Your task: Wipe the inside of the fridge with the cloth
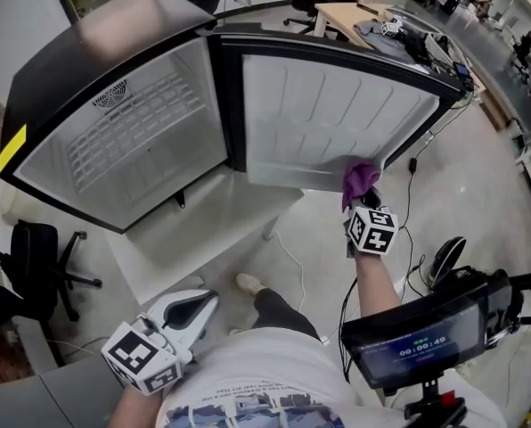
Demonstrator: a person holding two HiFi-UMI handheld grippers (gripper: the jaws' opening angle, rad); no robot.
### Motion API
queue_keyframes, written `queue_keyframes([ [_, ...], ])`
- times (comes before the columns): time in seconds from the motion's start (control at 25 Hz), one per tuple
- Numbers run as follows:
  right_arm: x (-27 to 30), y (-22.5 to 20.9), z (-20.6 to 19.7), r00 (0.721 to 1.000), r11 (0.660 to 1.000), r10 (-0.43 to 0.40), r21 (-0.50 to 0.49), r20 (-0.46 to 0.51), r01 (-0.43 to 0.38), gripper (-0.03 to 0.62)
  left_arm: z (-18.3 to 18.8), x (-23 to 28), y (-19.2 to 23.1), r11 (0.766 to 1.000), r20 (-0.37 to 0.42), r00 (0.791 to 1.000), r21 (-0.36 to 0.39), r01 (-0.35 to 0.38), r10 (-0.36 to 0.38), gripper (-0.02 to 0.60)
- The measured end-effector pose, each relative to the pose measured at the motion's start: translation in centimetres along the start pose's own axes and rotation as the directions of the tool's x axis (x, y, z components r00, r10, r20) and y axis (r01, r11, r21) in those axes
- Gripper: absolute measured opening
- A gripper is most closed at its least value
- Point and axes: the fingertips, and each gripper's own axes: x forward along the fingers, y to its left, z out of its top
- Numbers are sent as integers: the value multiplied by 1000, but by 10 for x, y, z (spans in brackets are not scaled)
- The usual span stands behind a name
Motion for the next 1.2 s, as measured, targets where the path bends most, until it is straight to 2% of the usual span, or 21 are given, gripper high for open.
queue_keyframes([
  [0.12, -6, 1, 0, 1000, 1000, -3, 1, 10, 3, 67, -1, -1, 0, 1000, 3, 1000, 4, -1, 1, 5],
  [0.2, -8, 15, -1, 999, 1000, 27, -3, 22, -27, 67, -2, -3, 2, 1000, 7, 1000, 4, -4, 4, 6],
  [0.36, -14, 73, -6, 984, 982, 180, -58, 15, -178, 67, 1, -6, -1, 1000, 13, 1000, -1, -12, 12, 6],
  [0.48, -14, 132, -25, 950, 947, 311, -78, -38, -313, 67, 0, -9, -1, 1000, 17, 1000, -3, -19, 19, 5],
  [0.56, -15, 169, -39, 915, 912, 393, -86, -91, -400, 67, 0, -12, -1, 1000, 20, 999, -6, -29, 29, 5],
  [0.68, -5, 211, -53, 870, 871, 469, -83, -154, -484, 67, -3, -16, 2, 999, 19, 999, -11, -48, 48, 5],
  [0.8, 11, 233, -61, 839, 851, 501, -57, -211, -522, 67, -8, -22, 3, 997, 16, 998, -20, -68, 68, 6],
  [0.88, 21, 241, -57, 830, 845, 510, -49, -226, -533, 67, -6, -27, 2, 996, 19, 996, -26, -84, 85, 6],
  [0.96, 31, 244, -50, 829, 848, 511, -25, -228, -530, 67, -5, -30, 1, 995, 21, 995, -29, -99, 99, 5],
  [1.2, 56, 230, -43, 837, 866, 499, 134, -225, -481, 67, -5, -33, 4, 993, 16, 993, -39, -116, 116, 5],
])
